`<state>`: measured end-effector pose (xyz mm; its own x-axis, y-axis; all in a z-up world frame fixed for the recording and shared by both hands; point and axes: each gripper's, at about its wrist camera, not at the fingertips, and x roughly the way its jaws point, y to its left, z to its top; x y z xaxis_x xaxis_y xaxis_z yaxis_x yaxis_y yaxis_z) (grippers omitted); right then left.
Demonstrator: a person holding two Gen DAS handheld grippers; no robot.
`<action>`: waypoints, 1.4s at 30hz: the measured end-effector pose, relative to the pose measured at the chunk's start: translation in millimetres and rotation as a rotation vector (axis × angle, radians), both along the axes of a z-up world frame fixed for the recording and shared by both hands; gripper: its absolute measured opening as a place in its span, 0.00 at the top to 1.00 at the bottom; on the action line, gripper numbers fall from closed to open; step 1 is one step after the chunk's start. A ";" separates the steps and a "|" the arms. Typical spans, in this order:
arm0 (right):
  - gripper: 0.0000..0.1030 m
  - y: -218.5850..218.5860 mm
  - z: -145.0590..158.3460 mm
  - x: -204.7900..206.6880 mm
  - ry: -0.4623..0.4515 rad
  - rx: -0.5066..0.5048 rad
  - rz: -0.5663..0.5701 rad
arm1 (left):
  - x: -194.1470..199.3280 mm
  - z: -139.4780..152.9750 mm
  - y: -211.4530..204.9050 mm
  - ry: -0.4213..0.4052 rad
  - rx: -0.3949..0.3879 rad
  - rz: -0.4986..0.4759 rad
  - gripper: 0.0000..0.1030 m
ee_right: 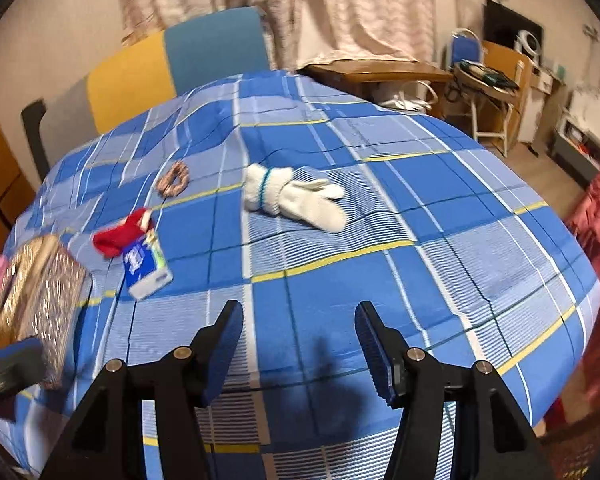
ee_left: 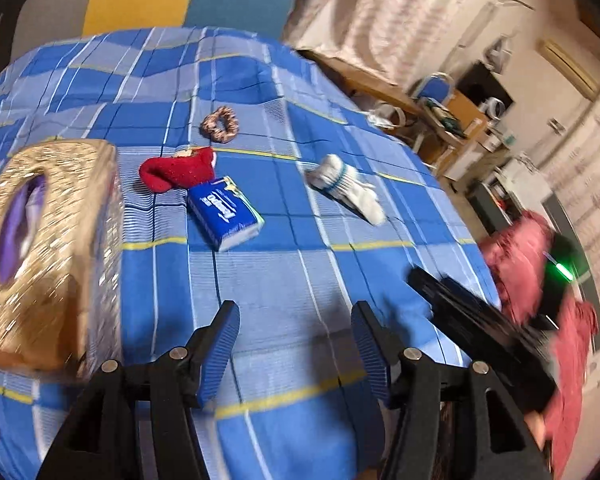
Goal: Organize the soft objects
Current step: 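Grasp the blue Tempo tissue pack with the left gripper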
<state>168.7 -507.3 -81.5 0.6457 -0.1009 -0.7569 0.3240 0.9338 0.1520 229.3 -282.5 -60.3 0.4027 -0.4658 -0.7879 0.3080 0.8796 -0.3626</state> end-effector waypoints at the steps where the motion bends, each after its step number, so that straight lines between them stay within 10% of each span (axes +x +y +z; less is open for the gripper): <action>1: 0.42 -4.6 0.8 -0.7 -0.004 0.022 -0.011 | 7.9 -3.7 -3.7 0.011 0.003 0.016 0.39; 21: 0.41 -28.4 6.4 -3.3 -0.035 0.123 -0.085 | 117.4 -77.2 -33.7 0.116 0.199 0.220 0.31; 31: 0.41 -29.2 -0.2 -2.8 -0.018 0.160 -0.080 | 63.8 -81.1 -25.6 0.034 0.114 0.177 0.41; 42: 0.38 -23.0 -12.4 1.2 0.007 0.170 -0.046 | 14.4 -90.5 -33.3 -0.194 0.197 0.001 0.41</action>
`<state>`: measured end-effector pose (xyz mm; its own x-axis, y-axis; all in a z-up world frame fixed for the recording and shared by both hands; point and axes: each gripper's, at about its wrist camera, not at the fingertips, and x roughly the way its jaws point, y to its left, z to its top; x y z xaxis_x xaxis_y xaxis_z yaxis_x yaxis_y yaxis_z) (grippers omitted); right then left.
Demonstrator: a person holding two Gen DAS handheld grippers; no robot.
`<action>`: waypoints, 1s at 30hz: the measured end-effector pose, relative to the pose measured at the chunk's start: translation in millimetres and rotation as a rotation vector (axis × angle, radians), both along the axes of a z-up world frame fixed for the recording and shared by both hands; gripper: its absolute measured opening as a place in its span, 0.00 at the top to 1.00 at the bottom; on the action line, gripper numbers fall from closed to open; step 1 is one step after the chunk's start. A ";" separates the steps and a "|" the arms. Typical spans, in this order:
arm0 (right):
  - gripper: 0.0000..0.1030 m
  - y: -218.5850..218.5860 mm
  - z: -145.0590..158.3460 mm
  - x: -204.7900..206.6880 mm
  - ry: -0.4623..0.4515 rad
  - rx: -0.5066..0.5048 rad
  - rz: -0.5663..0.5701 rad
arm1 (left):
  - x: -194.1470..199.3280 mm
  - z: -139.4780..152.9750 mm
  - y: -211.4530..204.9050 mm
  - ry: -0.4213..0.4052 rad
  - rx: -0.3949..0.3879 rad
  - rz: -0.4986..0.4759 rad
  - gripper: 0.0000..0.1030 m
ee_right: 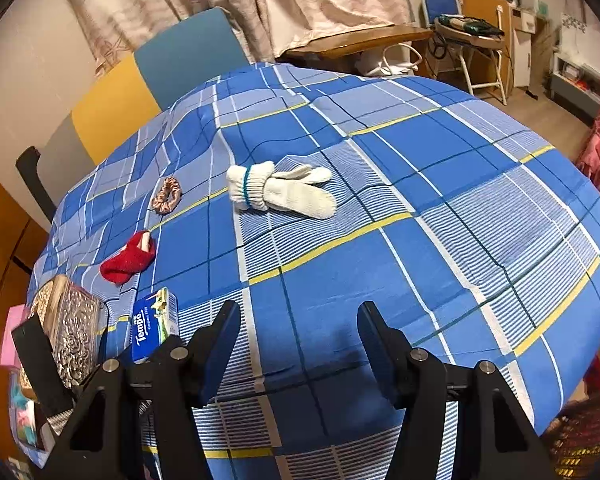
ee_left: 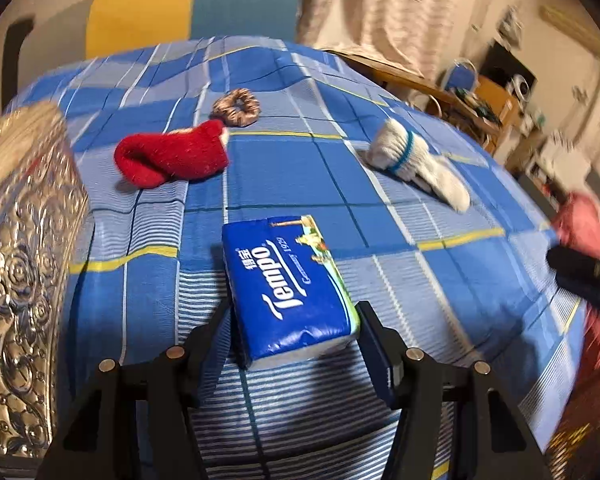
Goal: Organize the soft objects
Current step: 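Grasp the white knit glove with the right gripper while the left holds the tissue pack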
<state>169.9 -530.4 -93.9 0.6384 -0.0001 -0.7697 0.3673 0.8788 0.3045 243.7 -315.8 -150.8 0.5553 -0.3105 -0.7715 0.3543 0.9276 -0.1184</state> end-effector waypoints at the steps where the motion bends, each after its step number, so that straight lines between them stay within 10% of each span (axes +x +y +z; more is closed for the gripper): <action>1: 0.37 2.9 0.2 1.3 -0.006 -0.016 0.011 | -0.9 -0.8 -2.4 -0.007 0.018 -0.011 0.41; 13: 0.28 8.7 1.7 113.5 0.027 -0.381 0.304 | 6.4 -4.9 21.8 0.020 -0.184 -0.017 0.41; 21: 0.30 -1.6 -39.7 184.0 0.118 -0.336 0.320 | 6.7 -7.9 28.1 0.020 -0.240 -0.024 0.41; 30: 0.82 -5.7 -44.1 166.6 0.085 -0.197 0.288 | 6.5 -9.7 29.4 0.017 -0.252 -0.028 0.41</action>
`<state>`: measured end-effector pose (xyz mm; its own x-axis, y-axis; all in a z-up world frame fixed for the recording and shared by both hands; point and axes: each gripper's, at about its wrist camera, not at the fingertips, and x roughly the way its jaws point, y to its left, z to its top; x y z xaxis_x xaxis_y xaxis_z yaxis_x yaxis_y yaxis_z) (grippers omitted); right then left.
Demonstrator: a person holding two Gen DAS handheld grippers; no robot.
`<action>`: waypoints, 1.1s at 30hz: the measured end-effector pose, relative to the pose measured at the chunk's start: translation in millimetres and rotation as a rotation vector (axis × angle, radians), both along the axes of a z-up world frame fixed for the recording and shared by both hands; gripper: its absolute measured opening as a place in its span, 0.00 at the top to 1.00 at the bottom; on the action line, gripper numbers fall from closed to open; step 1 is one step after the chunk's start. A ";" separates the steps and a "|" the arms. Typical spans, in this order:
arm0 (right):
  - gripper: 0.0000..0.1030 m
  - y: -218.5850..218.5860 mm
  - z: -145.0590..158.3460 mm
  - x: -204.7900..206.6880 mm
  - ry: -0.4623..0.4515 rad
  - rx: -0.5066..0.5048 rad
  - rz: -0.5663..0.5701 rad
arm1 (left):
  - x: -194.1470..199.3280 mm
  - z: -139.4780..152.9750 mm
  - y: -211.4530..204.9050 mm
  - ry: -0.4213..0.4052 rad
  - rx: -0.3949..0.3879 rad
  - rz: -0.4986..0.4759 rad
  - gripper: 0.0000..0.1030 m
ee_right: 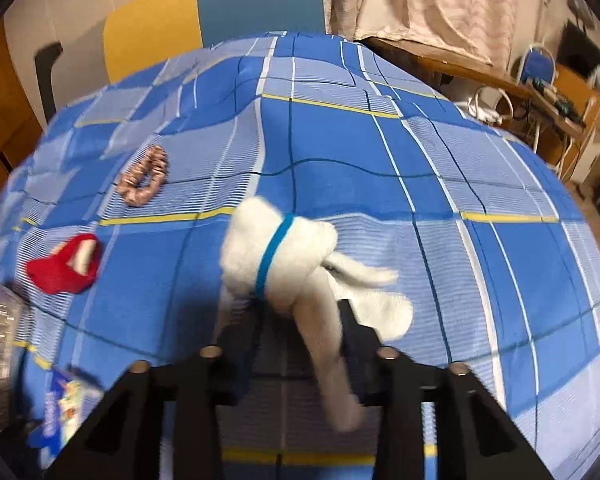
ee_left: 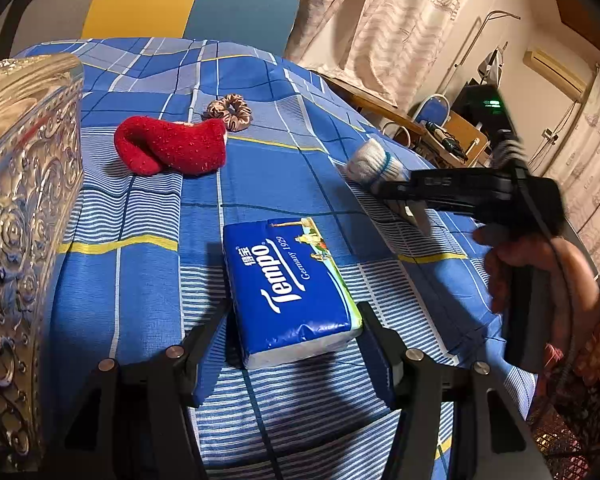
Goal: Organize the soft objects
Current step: 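Grasp the white knit glove with the right gripper while the left holds the tissue pack, then carry the Tempo pack toward the gold tray while the right holds the white glove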
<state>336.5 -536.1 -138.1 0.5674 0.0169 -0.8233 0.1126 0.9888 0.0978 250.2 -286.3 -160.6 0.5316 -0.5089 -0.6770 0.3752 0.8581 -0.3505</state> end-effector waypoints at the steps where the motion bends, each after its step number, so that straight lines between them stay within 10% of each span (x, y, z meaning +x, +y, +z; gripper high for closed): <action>1: 0.82 -1.5 3.1 -6.4 0.003 0.037 -0.012 | -0.1 0.0 0.2 0.000 0.000 0.000 0.41; 10: 0.87 9.3 18.4 -96.5 0.065 0.157 -0.114 | 0.2 0.1 -0.1 0.000 0.007 -0.001 0.41; 14: 0.60 16.9 20.1 -126.6 0.053 0.195 -0.120 | -0.3 0.3 -1.7 -0.005 0.018 0.000 0.41; 19: 0.31 43.0 32.7 -127.2 -0.067 -0.028 -0.014 | 0.2 0.7 -1.4 0.000 0.005 0.001 0.41; 24: 0.49 47.9 8.8 -104.7 0.017 -0.074 0.047 | 0.8 0.6 -0.9 0.002 0.013 0.001 0.41; 27: 0.67 35.7 2.2 -102.6 0.042 0.035 0.010 | 1.8 1.9 -5.8 0.007 0.050 -0.001 0.40; 33: 0.72 8.3 10.8 -113.0 0.003 0.250 -0.090 | 4.7 8.8 -22.6 0.032 0.183 -0.010 0.42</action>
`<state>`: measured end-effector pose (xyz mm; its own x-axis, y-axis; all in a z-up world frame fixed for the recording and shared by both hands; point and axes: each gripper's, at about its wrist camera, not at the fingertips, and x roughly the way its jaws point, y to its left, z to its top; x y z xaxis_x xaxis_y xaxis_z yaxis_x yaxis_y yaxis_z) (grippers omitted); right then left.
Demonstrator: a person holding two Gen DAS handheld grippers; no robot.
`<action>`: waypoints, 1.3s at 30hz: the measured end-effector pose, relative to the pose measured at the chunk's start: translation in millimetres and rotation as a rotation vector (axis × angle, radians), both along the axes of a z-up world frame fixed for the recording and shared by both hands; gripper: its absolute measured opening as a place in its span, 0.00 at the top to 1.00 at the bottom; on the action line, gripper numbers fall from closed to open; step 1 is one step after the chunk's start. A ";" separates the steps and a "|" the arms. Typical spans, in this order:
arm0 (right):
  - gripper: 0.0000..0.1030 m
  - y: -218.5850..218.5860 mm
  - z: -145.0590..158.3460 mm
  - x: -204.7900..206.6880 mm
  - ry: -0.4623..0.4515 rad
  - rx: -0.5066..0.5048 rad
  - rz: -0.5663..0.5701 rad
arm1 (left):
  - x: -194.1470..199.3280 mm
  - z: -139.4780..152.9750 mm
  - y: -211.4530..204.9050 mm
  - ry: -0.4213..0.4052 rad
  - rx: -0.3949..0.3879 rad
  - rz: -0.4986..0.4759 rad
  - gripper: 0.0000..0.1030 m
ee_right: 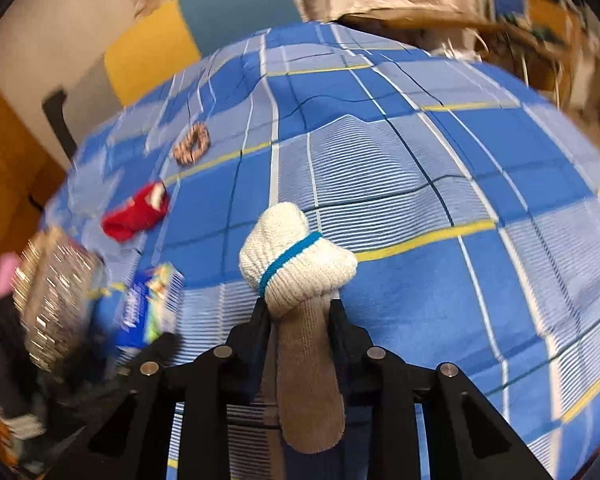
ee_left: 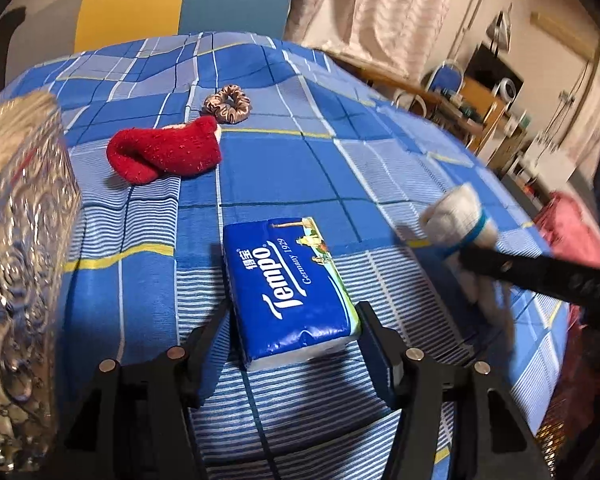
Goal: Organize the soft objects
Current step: 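Carry the Tempo pack toward the gold tray while the right holds the white glove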
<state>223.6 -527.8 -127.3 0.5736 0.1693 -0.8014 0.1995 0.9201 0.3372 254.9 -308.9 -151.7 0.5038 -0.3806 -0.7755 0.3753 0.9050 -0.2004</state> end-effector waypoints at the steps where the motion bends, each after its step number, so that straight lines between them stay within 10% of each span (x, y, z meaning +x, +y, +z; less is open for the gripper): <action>1: 0.72 -3.5 2.4 -2.4 -0.013 0.032 -0.010 | -0.4 1.3 -0.3 0.010 0.001 0.000 0.43; 23: 0.72 23.9 16.9 -18.3 -0.090 0.066 0.046 | -128.8 82.6 80.8 -0.113 -0.125 -0.139 0.44; 39: 0.72 46.8 20.9 -38.2 -0.098 0.025 0.039 | -110.0 117.4 289.4 -0.142 -0.174 0.291 0.44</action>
<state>185.3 -481.0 -106.3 0.6417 0.2122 -0.7370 0.1290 0.9174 0.3765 144.9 -19.5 -34.3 0.7088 -0.3253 -0.6259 0.1419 0.9349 -0.3252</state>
